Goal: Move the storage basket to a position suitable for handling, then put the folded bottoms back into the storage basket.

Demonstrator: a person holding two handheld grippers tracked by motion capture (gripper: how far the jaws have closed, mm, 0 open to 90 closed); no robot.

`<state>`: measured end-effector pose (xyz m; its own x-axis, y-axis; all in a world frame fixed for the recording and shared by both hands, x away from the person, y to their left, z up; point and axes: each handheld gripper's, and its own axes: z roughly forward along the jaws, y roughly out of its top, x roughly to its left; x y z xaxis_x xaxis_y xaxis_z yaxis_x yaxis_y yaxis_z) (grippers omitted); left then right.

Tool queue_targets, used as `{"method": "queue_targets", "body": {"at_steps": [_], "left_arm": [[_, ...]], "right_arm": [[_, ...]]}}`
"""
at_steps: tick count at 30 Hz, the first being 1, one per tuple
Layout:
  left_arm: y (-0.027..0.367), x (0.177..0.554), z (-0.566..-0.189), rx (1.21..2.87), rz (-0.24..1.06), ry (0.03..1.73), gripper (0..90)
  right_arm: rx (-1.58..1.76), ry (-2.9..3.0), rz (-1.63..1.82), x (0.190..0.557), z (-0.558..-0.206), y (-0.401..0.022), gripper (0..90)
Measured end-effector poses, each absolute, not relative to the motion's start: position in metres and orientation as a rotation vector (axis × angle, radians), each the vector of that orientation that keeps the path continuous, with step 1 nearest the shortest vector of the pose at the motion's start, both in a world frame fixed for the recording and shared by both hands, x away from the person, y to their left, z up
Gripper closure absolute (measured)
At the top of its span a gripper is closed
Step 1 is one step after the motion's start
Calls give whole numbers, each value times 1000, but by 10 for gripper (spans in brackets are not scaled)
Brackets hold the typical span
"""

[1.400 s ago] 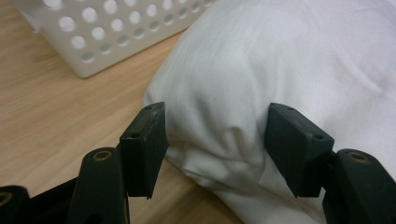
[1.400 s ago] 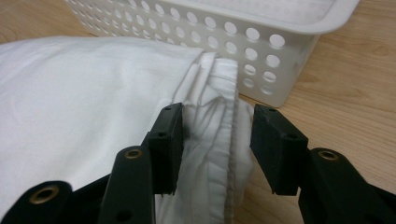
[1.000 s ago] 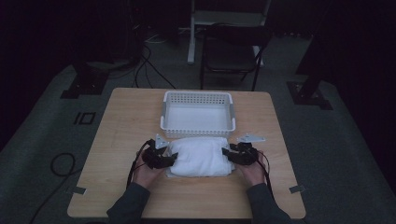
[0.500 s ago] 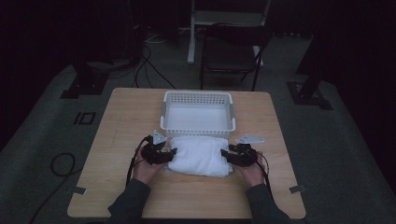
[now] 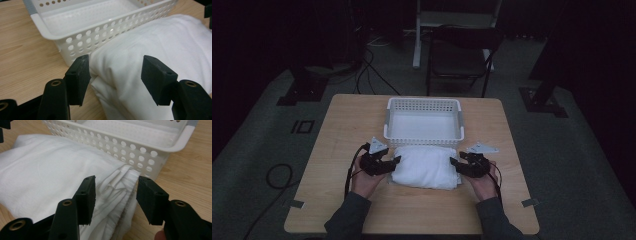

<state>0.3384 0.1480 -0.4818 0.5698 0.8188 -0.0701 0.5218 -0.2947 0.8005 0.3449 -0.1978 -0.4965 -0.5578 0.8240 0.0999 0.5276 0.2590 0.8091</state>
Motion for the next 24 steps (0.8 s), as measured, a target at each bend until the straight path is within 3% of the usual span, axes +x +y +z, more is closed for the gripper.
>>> {"method": "queue_targets", "body": {"at_steps": [3,11,24], "left_arm": [[147,337,-480,1961,433,1067,392],[140,340,-485,1976,358,1073,300],[133,350,-505,2021,305,1127,195]], "right_arm": [[1248,2191,1201,345,-495,-198,477],[1303,2203,1154,345,-497,-193,227],[1308,2252,1146,349,-509,-185,219]]}}
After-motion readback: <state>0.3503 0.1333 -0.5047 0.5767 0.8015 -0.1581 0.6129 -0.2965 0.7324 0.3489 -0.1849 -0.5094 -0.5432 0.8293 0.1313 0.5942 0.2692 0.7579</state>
